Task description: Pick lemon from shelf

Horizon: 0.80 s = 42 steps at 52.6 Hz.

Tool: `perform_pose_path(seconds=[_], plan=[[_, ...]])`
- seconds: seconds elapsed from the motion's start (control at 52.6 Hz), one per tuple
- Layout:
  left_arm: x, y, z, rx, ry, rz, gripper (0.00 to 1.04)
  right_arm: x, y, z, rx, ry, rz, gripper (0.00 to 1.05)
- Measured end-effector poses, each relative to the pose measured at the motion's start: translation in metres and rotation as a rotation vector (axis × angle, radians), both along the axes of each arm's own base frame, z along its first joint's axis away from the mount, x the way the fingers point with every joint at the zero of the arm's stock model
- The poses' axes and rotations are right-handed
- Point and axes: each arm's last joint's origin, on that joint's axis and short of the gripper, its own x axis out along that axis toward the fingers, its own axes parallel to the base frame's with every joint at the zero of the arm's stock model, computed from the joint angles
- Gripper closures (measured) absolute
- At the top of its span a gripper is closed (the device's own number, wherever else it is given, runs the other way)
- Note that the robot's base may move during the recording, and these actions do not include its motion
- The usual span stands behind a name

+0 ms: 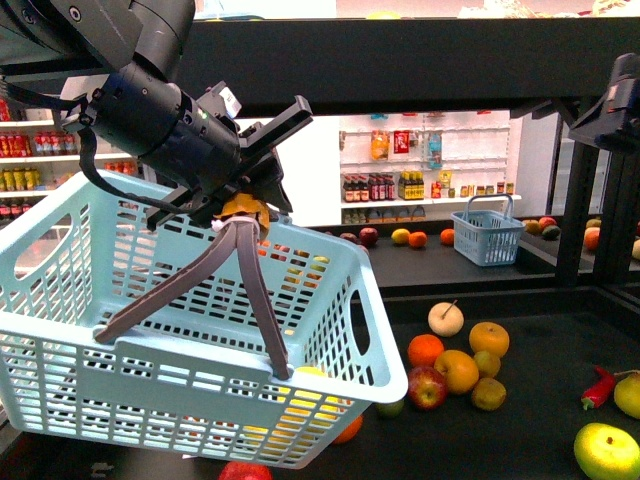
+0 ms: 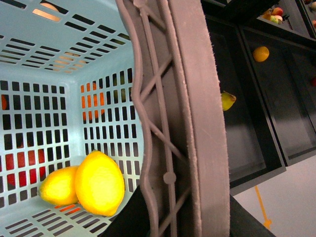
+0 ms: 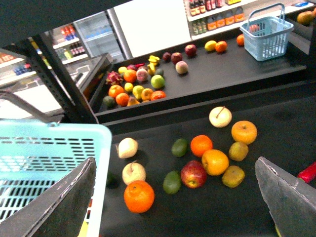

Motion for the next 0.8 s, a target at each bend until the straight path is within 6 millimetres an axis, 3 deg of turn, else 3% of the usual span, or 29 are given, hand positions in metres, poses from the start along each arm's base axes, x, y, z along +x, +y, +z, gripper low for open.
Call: perform_pose_path(seconds=[0.095,0.209,0.419,0.571,0.799], plan=[[0.0,0.0,0.0,0.0,0.0,0.0,0.89,-0.03,0.002,-0.007,-0.069,-0.043,-0.062,0.15],[0.0,0.0,0.0,-0.001,0.0,0.0,0.89,-0.068,0.007,-0.029,-0.195,-0.081,-0.105,0.37],[0.0,0.0,0.0,0.0,0.0,0.0,0.89,-0.108,0.021,-0.071,-0.243,-0.044,-0.096,0.77],[0.0,0.0,0.0,0.0,0.0,0.0,0.89,-0.128,0.021,-0.085,-0.253,-0.052,-0.097,1.03],[0.0,0.0,0.0,0.0,0.0,-0.001,0.89,-0.152,0.021,-0.101,-0.257,-0.051,-0.097,1.02]])
